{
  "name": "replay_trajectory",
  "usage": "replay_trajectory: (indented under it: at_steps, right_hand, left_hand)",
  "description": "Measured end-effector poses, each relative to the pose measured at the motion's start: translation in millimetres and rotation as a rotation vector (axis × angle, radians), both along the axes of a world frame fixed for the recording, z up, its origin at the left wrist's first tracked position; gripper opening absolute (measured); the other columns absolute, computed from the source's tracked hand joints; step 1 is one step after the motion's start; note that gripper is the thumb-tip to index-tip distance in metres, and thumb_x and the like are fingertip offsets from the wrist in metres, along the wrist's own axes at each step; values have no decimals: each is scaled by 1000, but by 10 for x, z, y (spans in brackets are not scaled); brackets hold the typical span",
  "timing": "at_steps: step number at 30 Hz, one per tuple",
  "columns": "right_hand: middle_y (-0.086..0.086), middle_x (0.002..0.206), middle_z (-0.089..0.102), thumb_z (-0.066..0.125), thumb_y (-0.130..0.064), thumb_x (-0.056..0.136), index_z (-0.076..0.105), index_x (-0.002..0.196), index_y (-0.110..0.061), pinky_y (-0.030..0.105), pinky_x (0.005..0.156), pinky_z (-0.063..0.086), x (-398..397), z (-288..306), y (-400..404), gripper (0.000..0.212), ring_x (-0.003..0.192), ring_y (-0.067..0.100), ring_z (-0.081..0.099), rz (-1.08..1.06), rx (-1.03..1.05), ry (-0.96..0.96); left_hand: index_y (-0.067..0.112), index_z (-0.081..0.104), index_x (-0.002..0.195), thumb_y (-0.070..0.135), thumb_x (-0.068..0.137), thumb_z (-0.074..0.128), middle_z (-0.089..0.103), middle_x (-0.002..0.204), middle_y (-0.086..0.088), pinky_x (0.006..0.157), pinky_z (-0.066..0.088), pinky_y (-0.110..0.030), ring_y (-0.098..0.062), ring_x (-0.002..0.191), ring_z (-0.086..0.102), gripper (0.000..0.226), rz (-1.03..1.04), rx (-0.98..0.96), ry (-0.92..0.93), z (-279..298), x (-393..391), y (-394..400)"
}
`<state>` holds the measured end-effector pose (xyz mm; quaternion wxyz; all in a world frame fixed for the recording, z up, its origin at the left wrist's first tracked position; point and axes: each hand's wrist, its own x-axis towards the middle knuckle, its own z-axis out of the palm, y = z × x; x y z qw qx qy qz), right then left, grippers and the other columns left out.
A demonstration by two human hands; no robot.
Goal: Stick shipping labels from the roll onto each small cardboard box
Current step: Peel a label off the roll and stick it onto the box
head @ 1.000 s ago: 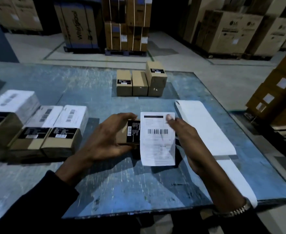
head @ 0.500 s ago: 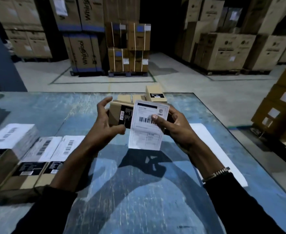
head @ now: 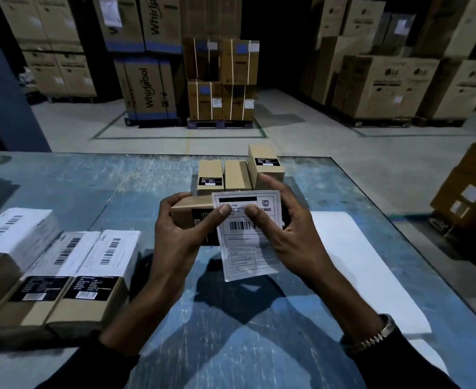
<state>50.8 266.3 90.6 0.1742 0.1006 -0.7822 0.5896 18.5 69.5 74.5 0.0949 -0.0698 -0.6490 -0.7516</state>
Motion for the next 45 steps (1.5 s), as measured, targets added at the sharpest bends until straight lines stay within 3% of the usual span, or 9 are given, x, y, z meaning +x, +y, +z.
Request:
replay_trajectory:
  at_steps: [3, 7, 11, 17, 21, 26, 30, 37, 45]
  right_hand:
    - [-14, 158, 53, 70, -63, 91, 41, 159, -43, 42, 113, 54, 15, 37, 24, 77, 138, 4, 58, -8, 54, 31]
    - [-42, 135, 60, 71, -41, 94, 36, 164, -34, 15, 96, 55, 82, 104, -7, 79, 124, -10, 62, 41, -28, 46]
    - [-22, 139, 66, 68, -36, 96, 33, 166, -32, 27, 101, 58, 141, 119, -76, 78, 127, 3, 66, 48, -104, 108]
    - [-27, 128, 69, 68, -43, 96, 45, 158, -24, 27, 93, 61, 208, 89, -249, 69, 120, 7, 69, -9, -162, 211]
    - [-24, 128, 69, 73, -40, 93, 55, 149, -20, 21, 82, 61, 280, 72, -357, 62, 109, 5, 73, -95, -216, 254]
    - [-14, 105, 75, 79, -42, 92, 64, 135, -24, 28, 66, 63, 292, 53, -365, 49, 88, 16, 78, -206, -201, 242]
    - [-27, 103, 73, 77, -35, 95, 66, 131, -20, 21, 64, 60, 290, 64, -354, 41, 87, 5, 76, -202, -175, 219]
    - [-8, 130, 72, 58, -24, 101, 65, 141, -15, 15, 74, 57, 240, 6, -331, 41, 104, -2, 71, -166, -177, 181]
    - [-10, 152, 62, 38, -38, 104, 59, 152, -21, 36, 120, 45, 152, -3, -267, 54, 138, 1, 57, -132, -247, 47]
  left_hand:
    - [23, 53, 136, 41, 65, 99, 76, 116, 0, 86, 66, -43, -21, 109, 76, 87, 6, 54, 9, 27, 52, 27]
    - [25, 50, 141, 33, 66, 101, 75, 121, 4, 95, 64, -48, -18, 114, 74, 91, 22, 64, 60, 89, 106, 39]
    - [25, 49, 140, 40, 59, 102, 74, 120, 15, 98, 62, -41, -13, 116, 73, 98, 47, 76, 125, 144, 160, 21]
    - [21, 53, 135, 68, 49, 99, 75, 121, 10, 95, 62, -43, -14, 115, 74, 108, 157, 139, 196, 137, 248, 58]
    - [17, 56, 132, 57, 58, 100, 70, 132, -3, 95, 63, -44, -19, 118, 73, 95, 207, 128, 248, 121, 310, 96]
    - [18, 56, 131, 41, 65, 96, 71, 127, 10, 93, 63, -50, -16, 115, 73, 80, 199, 117, 252, 102, 385, 156]
    - [21, 58, 130, 46, 65, 94, 69, 135, 7, 92, 63, -55, -16, 119, 71, 78, 215, 124, 183, 58, 366, 148]
    - [28, 60, 119, 34, 71, 91, 70, 134, 2, 84, 66, -53, -23, 116, 73, 57, 207, 180, 111, 66, 297, 105]
    - [30, 63, 115, 31, 76, 90, 76, 122, -5, 89, 63, -64, -27, 109, 76, 48, 248, 228, 23, -8, 248, 139]
